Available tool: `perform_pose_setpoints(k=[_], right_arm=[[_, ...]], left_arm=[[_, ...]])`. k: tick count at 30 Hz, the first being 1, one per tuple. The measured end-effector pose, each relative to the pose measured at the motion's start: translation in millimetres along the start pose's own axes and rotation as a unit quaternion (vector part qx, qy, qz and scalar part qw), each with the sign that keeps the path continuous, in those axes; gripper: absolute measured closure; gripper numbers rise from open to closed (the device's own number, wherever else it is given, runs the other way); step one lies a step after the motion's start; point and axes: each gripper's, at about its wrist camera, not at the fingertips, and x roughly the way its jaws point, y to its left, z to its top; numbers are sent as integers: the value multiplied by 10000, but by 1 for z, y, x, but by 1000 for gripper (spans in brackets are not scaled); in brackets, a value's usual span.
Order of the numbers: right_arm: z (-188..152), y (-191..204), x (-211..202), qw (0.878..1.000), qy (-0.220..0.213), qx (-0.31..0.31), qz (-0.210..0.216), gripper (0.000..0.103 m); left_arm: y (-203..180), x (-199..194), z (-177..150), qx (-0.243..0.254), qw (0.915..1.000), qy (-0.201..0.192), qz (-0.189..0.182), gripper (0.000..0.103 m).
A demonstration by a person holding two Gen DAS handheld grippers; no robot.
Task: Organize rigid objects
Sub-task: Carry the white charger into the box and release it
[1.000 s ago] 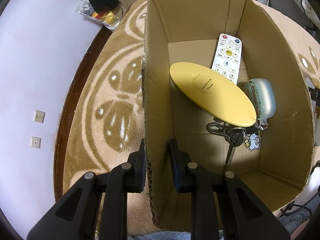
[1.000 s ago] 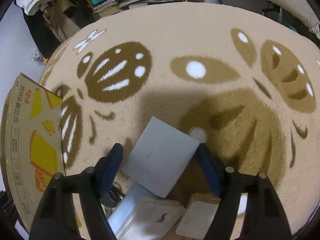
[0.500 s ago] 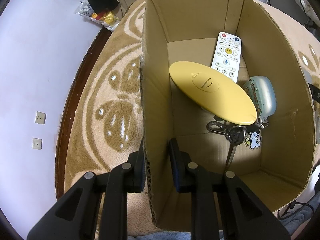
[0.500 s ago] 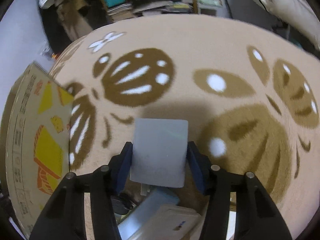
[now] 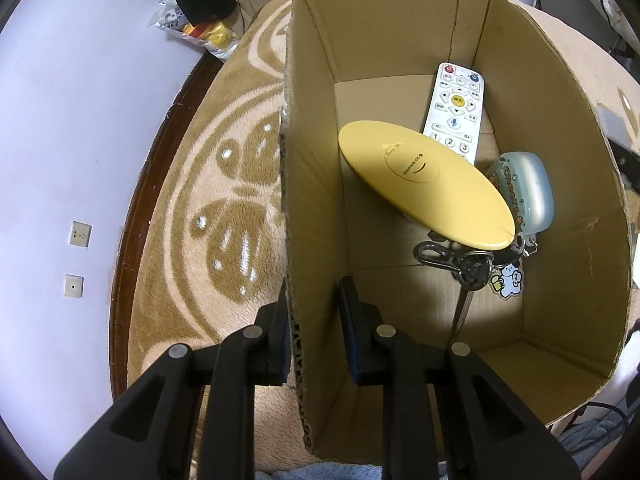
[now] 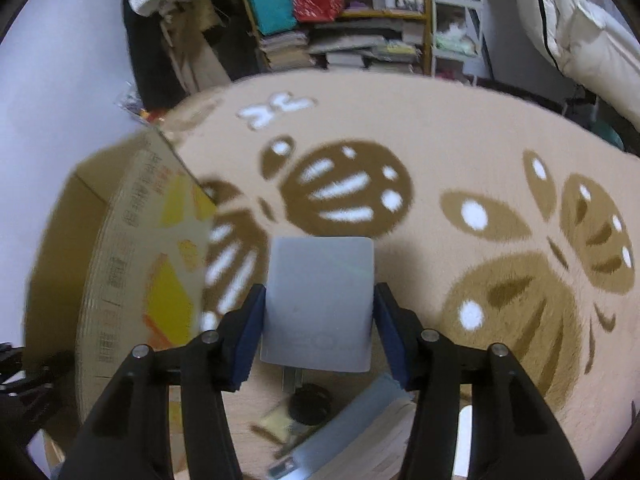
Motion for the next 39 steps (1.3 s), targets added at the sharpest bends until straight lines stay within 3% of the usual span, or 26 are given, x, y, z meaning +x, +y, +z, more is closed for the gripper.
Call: perform_pose_setpoints(k=[13, 20, 31, 39], right_arm=[[5, 59, -76, 9928, -738, -569, 754, 46], [0, 88, -92, 9877, -872, -1005, 823, 46], [-13, 114, -77, 9820, -638, -1334, 1172, 46], [-12, 110, -55, 9841, -504, -1099, 1300, 46]], left_arm=[[1, 1, 0, 4, 10000, -17, -1, 82], [2, 1, 0, -35, 10000, -4, -44, 82], [12, 1, 0, -220, 9994, 27, -263, 82], [18, 3, 1, -360, 9984, 63, -437, 82]])
